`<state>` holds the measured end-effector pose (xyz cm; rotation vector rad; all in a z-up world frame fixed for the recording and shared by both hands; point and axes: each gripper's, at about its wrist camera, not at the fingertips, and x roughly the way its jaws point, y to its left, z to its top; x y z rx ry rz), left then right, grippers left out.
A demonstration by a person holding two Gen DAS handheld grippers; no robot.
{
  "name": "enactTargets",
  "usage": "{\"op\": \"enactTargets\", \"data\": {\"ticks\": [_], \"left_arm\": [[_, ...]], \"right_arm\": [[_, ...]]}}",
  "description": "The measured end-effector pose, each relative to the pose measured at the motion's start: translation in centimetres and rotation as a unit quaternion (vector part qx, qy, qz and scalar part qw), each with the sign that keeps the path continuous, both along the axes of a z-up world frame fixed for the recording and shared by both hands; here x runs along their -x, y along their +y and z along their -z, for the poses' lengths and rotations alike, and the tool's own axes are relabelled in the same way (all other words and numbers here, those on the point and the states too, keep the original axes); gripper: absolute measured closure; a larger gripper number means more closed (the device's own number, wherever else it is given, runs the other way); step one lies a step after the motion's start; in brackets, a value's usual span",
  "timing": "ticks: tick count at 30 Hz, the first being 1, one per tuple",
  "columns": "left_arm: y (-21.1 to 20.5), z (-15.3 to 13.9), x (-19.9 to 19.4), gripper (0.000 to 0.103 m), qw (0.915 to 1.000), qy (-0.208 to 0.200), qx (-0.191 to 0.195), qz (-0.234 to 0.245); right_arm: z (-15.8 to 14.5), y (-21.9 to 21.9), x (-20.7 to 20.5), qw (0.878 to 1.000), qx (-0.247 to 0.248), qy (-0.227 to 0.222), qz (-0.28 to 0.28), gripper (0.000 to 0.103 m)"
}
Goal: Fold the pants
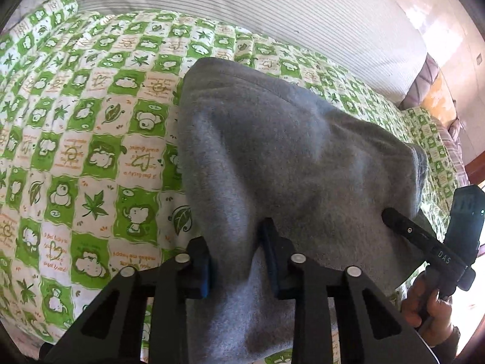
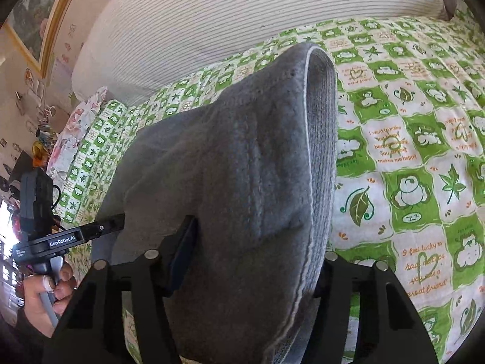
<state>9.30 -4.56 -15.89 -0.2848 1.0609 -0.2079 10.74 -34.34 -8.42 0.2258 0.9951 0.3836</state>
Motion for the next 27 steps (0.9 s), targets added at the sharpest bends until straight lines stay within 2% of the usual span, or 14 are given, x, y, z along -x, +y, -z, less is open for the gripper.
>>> {"op": "enactTargets", "data": {"ticks": [4,10,27], "left_arm": [[0.0,-0.9,0.8,0.084,0.9999,-0.012,-0.005,-0.005],[0.1,-2.1,1.7,0.087,0.9994,-0.031,-0.013,-0.003],[3.1,-5.6,5.8,0.088,0.9948,-0.090,-0.033,-0.032]], "right_arm": [[-0.3,0.3,0.4,1.000,-0.003,-0.012,0.006,0.055],[-1.4,0.6,2.0,0.999,0.013,-0.034,0.015,0.065],[-5.5,5.9,3.9,0.996,0.027,-0.078,-0.032,0.069]]}}
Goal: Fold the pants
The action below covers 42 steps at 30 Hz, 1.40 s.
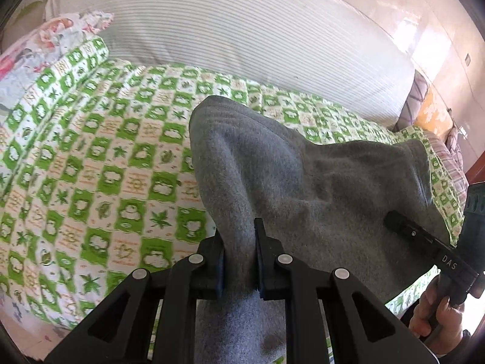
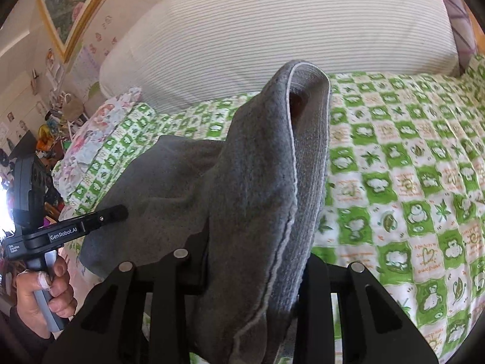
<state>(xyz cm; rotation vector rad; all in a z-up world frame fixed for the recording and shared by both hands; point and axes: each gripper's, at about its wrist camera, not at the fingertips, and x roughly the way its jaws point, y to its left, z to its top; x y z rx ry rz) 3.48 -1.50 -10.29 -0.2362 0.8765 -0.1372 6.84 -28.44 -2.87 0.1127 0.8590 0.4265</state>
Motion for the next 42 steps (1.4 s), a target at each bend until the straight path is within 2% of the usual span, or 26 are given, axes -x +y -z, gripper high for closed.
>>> {"op": "enactTargets", "data": {"ticks": [9,19,31,42], "left_arm": [[2.7,-0.5,1.4,0.088,0.9992,-0.017,0.007,-0.034],[5.5,-0.8,0.5,0.088,0.9975,-0.022,0.005,-0.067],[8.0,-0.1,-4.6,0.088,0.9968,-0.016,0.004,-0.079],[8.8,0.6,-8.9,0.088,0.9965,-0.011,0.011,-0.083]], "right_arm": [[-1.0,3.5,-0.7,0.999,0.006,-0.016,-0.032,0.069],[-0.7,7.6,-3.2,0.998,0.008,-0.019,-0.065,0.069],[0.2,10.3,-7.8,0.997,0.007,-0.013,-0.078,0.069],[1.4,10.5,-13.2,0.997,-0.006,0.000,-0.082,0.069]]}}
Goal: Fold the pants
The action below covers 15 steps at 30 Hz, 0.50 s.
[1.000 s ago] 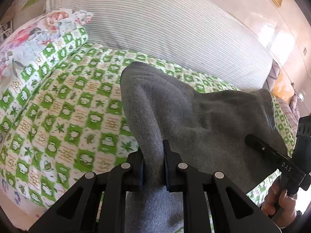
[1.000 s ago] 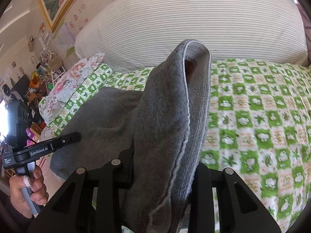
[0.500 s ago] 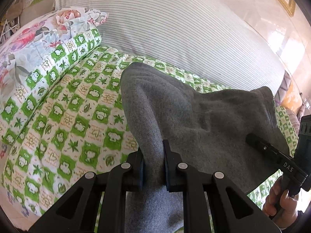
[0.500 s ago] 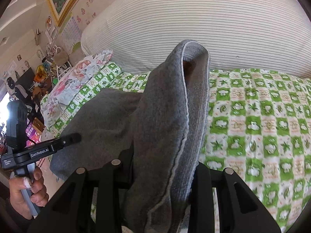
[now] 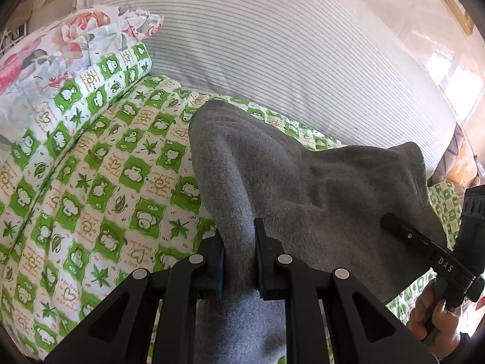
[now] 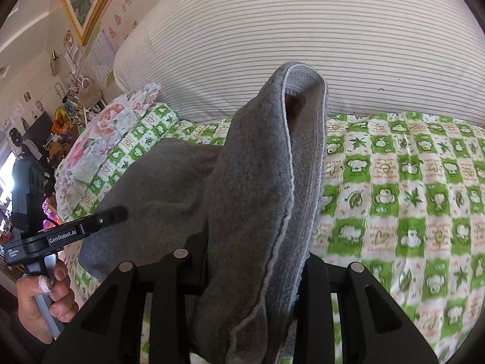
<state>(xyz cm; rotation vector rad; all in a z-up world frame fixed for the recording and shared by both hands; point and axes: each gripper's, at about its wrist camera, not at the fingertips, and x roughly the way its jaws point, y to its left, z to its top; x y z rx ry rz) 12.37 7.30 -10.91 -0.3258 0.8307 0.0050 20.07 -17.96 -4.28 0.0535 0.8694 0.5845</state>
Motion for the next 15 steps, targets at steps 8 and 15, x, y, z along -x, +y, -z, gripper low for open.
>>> {"op": "enactTargets", "data": {"ticks": [8,15], "left_arm": [[0.1,2.0,-1.2,0.089,0.9997,0.018,0.011,-0.006],[0.0,3.6,-1.6,0.088,0.9994,0.032,0.013,-0.010]], "right_arm": [[2.2,-0.2,-2.5,1.000,0.007,0.017,-0.009,0.069],[4.2,-0.6,-3.7,0.999,0.007,0.034,-0.007,0.069]]}}
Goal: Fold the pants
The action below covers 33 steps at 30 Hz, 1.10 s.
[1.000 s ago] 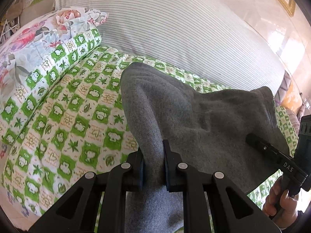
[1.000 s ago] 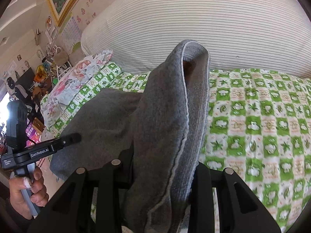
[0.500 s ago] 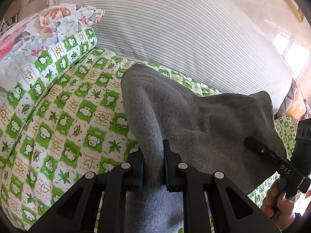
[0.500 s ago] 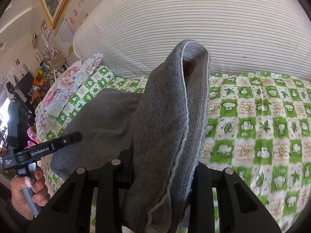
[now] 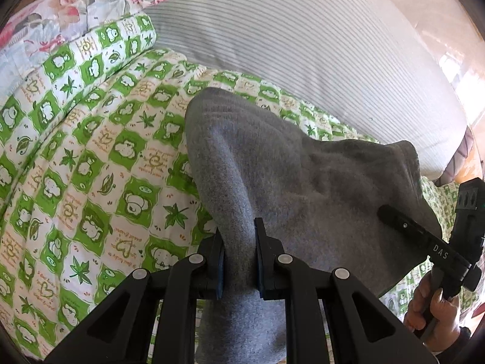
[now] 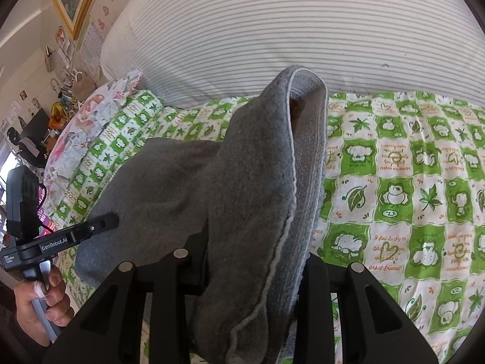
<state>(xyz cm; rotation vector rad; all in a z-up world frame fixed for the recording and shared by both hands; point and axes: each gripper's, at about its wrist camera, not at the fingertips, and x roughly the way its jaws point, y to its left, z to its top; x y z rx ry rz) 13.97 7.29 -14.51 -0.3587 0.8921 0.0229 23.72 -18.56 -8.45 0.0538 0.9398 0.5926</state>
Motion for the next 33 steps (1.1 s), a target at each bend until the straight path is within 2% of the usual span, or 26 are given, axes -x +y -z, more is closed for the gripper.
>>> {"op": "enactTargets", "data": {"ticks": [9,14,17,19,21,26,31,32,33], "left_arm": [[0.0,1.6,-0.5,0.088,0.9999,0.013,0.007,0.000],[0.1,2.1,-0.7,0.085,0.9999,0.015,0.005,0.002],[0.0,2.1,-0.6,0.081,0.9999,0.016,-0.002,0.004],[0.0,1.9,-0.4,0.080,0.9998,0.017,-0.003,0.005],[0.0,1.7,0.1,0.080,0.9998,0.017,-0.002,0.005],[-0.1,0.7,2.2,0.080,0.9999,0.011,-0.012,-0.001],[-0.1,-0.6,5.4,0.081,0.9999,-0.004,-0.012,-0.007],[-0.1,-0.8,6.0,0.083,0.9999,-0.006,-0.005,-0.009],[-0.2,-0.9,6.5,0.083,0.9999,-0.009,0.001,-0.008]], "right_arm": [[1.9,-0.4,-1.0,1.000,0.001,0.019,0.004,0.069],[2.5,-0.8,-1.3,1.000,-0.002,0.029,0.005,0.065],[2.8,-1.2,-1.3,0.999,0.002,0.036,0.011,0.056],[2.8,-1.6,-1.2,0.999,0.009,0.036,0.018,0.046],[2.6,-2.1,-1.0,0.999,0.016,0.032,0.024,0.043],[1.3,-3.7,-0.1,0.999,0.022,0.018,0.037,0.042],[-1.4,-5.5,2.1,0.998,0.011,-0.023,0.059,0.043],[-2.1,-5.8,2.6,0.997,0.006,-0.036,0.061,0.044],[-2.7,-6.1,3.2,0.997,-0.002,-0.051,0.062,0.053]]}}
